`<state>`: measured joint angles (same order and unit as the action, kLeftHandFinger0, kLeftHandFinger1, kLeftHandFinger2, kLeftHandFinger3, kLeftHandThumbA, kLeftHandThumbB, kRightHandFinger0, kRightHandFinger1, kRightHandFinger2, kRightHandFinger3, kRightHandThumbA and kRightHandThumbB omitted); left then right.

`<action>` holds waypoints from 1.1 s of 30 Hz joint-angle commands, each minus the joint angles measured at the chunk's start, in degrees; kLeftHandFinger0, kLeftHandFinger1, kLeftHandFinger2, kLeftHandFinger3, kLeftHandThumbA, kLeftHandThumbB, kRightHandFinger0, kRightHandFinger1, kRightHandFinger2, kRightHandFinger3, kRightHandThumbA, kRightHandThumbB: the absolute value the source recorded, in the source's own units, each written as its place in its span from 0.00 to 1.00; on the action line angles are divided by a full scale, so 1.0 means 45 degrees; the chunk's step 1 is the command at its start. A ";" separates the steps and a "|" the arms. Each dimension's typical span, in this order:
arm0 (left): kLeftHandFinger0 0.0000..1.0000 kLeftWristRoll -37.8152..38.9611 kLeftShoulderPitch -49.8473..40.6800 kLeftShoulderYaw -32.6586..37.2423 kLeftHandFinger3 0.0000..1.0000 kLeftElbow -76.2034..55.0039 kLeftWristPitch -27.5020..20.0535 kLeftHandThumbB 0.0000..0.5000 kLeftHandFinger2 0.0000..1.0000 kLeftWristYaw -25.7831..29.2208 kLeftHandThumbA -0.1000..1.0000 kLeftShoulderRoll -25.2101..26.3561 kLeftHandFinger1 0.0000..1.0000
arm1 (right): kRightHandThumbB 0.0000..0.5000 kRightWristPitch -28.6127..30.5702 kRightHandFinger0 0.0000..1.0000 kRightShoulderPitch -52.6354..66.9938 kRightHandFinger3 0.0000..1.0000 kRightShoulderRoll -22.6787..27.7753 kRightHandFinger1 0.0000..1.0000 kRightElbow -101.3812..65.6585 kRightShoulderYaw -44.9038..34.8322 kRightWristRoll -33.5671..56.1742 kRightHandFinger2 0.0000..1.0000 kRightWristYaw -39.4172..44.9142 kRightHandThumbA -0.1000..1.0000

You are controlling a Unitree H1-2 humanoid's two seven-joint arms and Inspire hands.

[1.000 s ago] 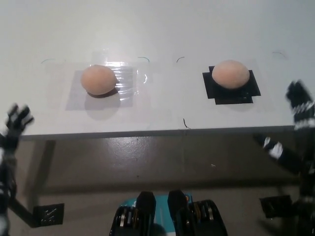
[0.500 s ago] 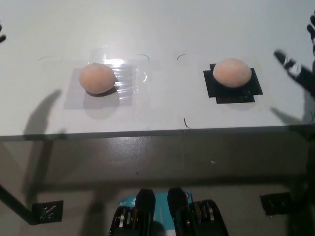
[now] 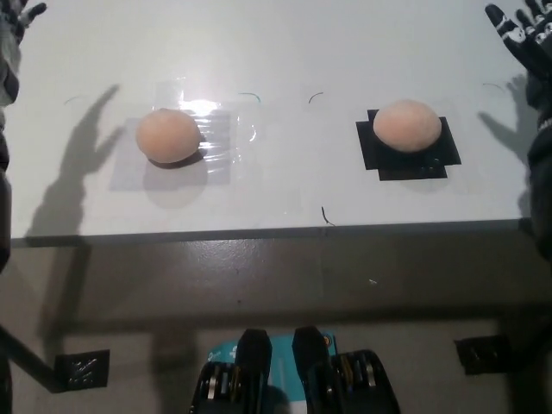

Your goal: Use both hands to push two dumpling toys together to the middle

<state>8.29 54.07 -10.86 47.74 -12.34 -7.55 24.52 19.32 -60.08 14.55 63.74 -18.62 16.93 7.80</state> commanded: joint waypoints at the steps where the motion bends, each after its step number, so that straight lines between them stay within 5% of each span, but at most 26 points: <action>1: 1.00 0.0076 0.1051 0.0120 1.00 0.0961 -0.0261 0.63 1.00 -0.0368 1.00 0.0211 1.00 | 0.51 0.0333 1.00 -0.1399 1.00 0.0298 1.00 0.1535 -0.0483 0.0868 1.00 0.0991 1.00; 4: 1.00 0.0034 0.1146 0.0242 1.00 0.1515 -0.0356 0.70 1.00 -0.0424 1.00 0.0158 1.00 | 0.47 0.0380 1.00 -0.1598 1.00 0.0260 1.00 0.2450 -0.0583 0.0825 1.00 0.1017 1.00; 5: 1.00 -0.0004 0.1188 0.0290 1.00 0.1955 -0.0710 0.82 1.00 -0.0403 1.00 0.0035 1.00 | 0.46 0.0313 1.00 -0.1591 1.00 0.0156 1.00 0.2703 -0.0551 0.0755 1.00 0.0936 1.00; 11: 1.00 -0.0209 0.0930 0.0524 1.00 0.2780 -0.1442 0.65 1.00 -0.0188 1.00 -0.0356 1.00 | 0.45 0.0227 1.00 -0.1436 1.00 -0.0213 1.00 0.3374 -0.0495 0.0698 1.00 0.0901 1.00; 16: 1.00 -0.0009 0.0736 0.0457 1.00 0.3297 -0.1589 0.68 1.00 -0.0427 1.00 -0.0587 1.00 | 0.54 0.0559 1.00 -0.1131 1.00 -0.0503 1.00 0.3462 -0.0368 0.0611 1.00 0.0849 1.00; 19: 1.00 0.0035 0.0622 0.0415 1.00 0.3407 -0.1724 0.59 1.00 -0.0432 1.00 -0.0706 1.00 | 0.52 0.0755 1.00 -0.0999 1.00 -0.0729 1.00 0.3390 -0.0312 0.0563 1.00 0.0790 1.00; 22: 1.00 0.0047 0.0463 0.0425 1.00 0.3347 -0.1814 0.60 1.00 -0.0404 1.00 -0.0903 1.00 | 0.50 0.1189 1.00 -0.0743 1.00 -0.0898 1.00 0.3233 -0.0017 0.0261 1.00 0.0704 1.00; 26: 1.00 0.0047 0.0176 0.0539 1.00 0.2944 -0.1546 0.75 1.00 -0.0600 1.00 -0.1154 1.00 | 0.49 0.1660 1.00 -0.0470 1.00 -0.1085 1.00 0.3000 0.0325 -0.0019 1.00 0.0532 1.00; 33: 1.00 0.0283 -0.0314 0.0468 1.00 0.2234 -0.1508 0.65 1.00 -0.0874 1.00 -0.1615 1.00 | 0.45 0.1691 1.00 -0.0106 1.00 -0.1427 1.00 0.2361 0.0282 0.0104 1.00 0.0470 1.00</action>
<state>8.27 51.89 -8.66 60.61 -17.63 -9.85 17.92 22.54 -59.05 8.57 77.62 -17.53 17.66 9.78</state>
